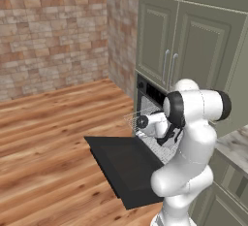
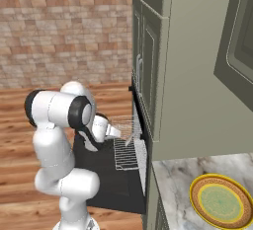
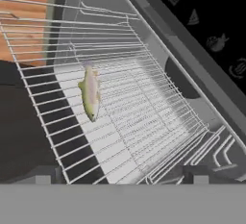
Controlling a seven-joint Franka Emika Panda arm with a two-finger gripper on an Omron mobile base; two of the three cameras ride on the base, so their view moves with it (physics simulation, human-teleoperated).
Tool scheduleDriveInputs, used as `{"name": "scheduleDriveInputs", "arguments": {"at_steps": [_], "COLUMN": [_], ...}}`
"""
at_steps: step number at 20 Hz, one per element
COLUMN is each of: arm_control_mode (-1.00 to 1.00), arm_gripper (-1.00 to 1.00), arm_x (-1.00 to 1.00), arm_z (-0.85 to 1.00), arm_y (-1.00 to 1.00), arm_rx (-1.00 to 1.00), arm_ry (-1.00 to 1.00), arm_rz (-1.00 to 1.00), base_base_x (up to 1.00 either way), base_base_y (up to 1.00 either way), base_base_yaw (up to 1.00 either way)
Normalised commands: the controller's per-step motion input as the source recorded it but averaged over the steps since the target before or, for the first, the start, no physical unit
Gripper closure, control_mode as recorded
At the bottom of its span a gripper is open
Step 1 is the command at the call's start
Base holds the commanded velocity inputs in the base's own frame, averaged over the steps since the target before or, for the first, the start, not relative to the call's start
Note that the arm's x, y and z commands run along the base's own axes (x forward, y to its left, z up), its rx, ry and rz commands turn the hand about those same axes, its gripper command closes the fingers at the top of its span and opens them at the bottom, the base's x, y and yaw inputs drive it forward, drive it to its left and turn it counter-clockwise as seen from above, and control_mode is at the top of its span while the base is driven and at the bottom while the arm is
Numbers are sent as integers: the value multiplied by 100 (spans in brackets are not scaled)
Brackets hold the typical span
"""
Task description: Place the fish on the top rack of the oven, and slide the tray back inside. Close the oven door.
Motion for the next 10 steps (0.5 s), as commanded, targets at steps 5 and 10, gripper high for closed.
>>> {"name": "scheduleDriveInputs", "arguments": {"at_steps": [5, 10], "arm_control_mode": [-100, -100], "arm_gripper": [-100, -100], "arm_x": [-48, -28], "arm_z": [85, 87], "arm_y": [21, 20], "arm_rx": [0, 0], "arm_ry": [0, 0], "arm_rz": [1, 1], "base_base_x": [0, 0], "base_base_y": [0, 0], "base_base_yaw": [0, 0]}}
